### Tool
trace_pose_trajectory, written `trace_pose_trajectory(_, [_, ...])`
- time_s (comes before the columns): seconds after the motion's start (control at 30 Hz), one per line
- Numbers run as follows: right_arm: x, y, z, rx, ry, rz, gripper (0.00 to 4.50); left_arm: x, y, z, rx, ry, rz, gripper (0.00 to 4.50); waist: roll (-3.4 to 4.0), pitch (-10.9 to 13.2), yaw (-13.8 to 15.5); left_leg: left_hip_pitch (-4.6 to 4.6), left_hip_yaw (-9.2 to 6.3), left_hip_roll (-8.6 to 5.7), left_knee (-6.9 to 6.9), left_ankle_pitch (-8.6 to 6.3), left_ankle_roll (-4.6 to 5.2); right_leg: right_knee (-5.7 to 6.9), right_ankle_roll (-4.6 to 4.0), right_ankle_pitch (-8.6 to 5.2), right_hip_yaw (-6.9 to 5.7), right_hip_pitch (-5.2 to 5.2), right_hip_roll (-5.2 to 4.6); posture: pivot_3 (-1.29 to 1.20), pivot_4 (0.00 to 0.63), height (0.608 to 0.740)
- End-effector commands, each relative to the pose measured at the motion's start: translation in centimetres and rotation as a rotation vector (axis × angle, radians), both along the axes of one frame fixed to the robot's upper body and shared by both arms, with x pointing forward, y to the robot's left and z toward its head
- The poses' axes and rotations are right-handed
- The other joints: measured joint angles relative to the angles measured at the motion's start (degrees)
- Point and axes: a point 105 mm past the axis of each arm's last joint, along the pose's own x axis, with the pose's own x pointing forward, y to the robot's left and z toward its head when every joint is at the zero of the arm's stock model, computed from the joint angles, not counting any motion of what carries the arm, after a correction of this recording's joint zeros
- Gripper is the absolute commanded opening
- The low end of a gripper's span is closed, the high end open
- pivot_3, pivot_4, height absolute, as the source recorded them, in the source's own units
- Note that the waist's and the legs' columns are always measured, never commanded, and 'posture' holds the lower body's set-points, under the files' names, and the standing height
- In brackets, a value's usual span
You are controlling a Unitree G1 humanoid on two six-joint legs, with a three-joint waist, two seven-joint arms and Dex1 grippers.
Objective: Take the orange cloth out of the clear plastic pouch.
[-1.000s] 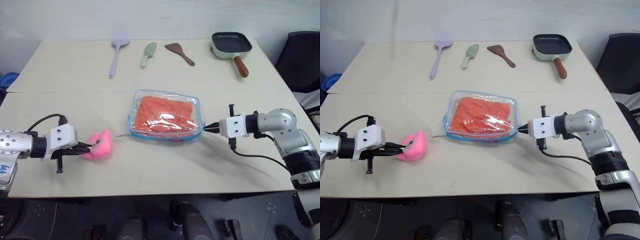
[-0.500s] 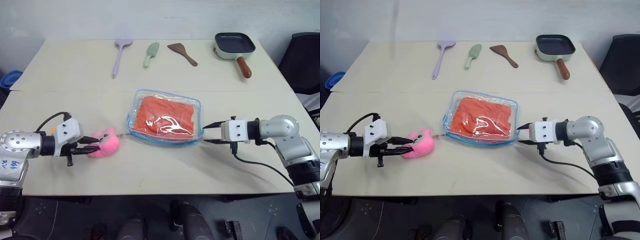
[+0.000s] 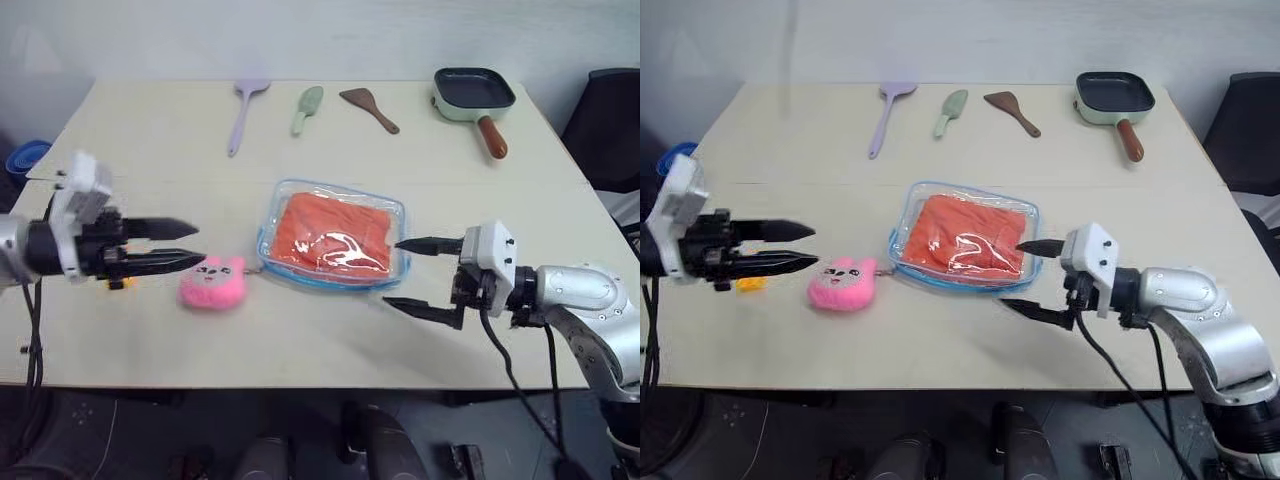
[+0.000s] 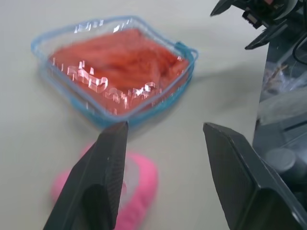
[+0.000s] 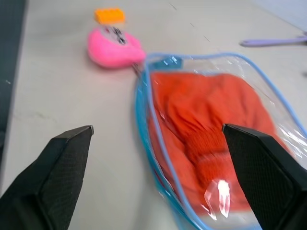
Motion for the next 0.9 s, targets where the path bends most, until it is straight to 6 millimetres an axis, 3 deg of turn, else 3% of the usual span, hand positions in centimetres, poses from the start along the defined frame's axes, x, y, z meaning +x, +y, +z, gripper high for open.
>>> trace_pose_trajectory(0.03, [-1.0,1.3,0.9,0.058,0.009,0.006,4.48,1.7,-2.5,-2.8,0.223,-0.133,-0.096,2.64,0.00,0.0,0.3,0.00,0.04,-0.01,-0.01,0.00,-0.01,0.00,0.00,0.00,0.01,0.00,0.02,0.00,0.150,0.740])
trace_pose_trajectory(0.2, [-1.2,2.0,0.1,0.055,0.025,-0.019,4.48,5.6,-4.7,-6.2,0.405,-0.349,-0.169,2.64,-0.04,0.0,0.6,-0.08,0.17,-0.02,0.01,0.01,0.00,0.00,0.00,0.00,0.03,-0.06,0.12,0.00,0.150,0.740])
trace_pose_trajectory(0.33, [-1.1,1.8,0.0,0.060,0.030,-0.047,4.48,7.7,-5.9,-7.0,0.439,-0.465,-0.191,2.64,-0.05,0.0,0.5,-0.08,0.21,-0.02,0.01,0.02,0.03,0.01,0.01,0.01,0.05,-0.07,0.14,0.00,0.150,0.740])
trace_pose_trajectory(0.6, [-1.0,1.3,-0.8,0.051,0.026,-0.103,4.48,8.6,-7.2,-8.1,0.439,-0.506,-0.255,2.64,-0.07,0.0,0.6,-0.09,0.18,-0.01,0.02,0.03,0.10,0.02,0.06,0.03,0.02,-0.08,0.09,0.00,0.150,0.740])
trace_pose_trajectory(0.7, [-1.1,1.2,-0.9,0.047,0.022,-0.111,4.50,8.7,-7.4,-8.1,0.431,-0.512,-0.263,2.08,-0.08,0.0,0.6,-0.10,0.16,-0.02,0.03,0.03,0.11,0.01,0.07,0.04,0.01,-0.07,0.08,0.00,0.150,0.740])
trace_pose_trajectory(0.9, [-1.0,1.1,-1.1,0.039,0.013,-0.122,4.50,8.4,-7.8,-7.6,0.377,-0.463,-0.278,0.28,-0.08,0.0,0.5,-0.10,0.15,-0.02,0.02,0.04,0.12,0.02,0.08,0.05,0.00,-0.06,0.09,0.00,0.150,0.740])
